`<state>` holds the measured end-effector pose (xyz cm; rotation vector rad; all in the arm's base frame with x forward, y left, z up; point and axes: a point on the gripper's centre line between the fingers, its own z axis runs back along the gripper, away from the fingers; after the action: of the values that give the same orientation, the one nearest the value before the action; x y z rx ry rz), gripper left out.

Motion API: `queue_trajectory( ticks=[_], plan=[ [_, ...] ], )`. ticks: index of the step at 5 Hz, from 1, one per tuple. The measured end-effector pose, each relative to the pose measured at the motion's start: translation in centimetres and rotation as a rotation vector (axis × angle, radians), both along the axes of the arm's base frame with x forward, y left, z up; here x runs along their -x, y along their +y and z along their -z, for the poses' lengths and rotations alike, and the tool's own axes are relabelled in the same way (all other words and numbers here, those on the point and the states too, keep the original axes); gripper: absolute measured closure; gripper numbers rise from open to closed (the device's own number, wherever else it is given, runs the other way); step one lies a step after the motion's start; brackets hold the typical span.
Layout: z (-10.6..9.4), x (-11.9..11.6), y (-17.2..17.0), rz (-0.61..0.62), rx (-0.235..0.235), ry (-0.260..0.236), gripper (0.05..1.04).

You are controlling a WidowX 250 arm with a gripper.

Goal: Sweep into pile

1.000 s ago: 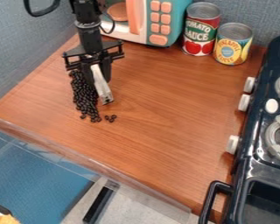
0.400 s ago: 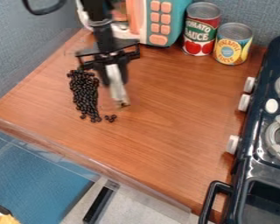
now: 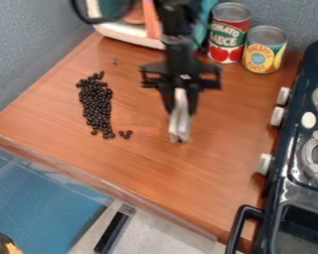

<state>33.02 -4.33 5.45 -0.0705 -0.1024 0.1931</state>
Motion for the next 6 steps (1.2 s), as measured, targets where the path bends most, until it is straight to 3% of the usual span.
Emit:
queue_trajectory(
  ticks=[1, 2, 4, 6],
  plan=[
    [2.0, 0.4, -0.1, 0.151, -0.085, 0.047, 0.724],
    [2.3, 0.3, 1.0, 0.248, -0.148, 0.031, 0.724],
    [3.1, 0.9, 6.1, 0.204, -0.163, 0.057, 0.724],
    [3.5, 2.6, 9.8, 0.082, -0.188, 0.021, 0.724]
  ],
)
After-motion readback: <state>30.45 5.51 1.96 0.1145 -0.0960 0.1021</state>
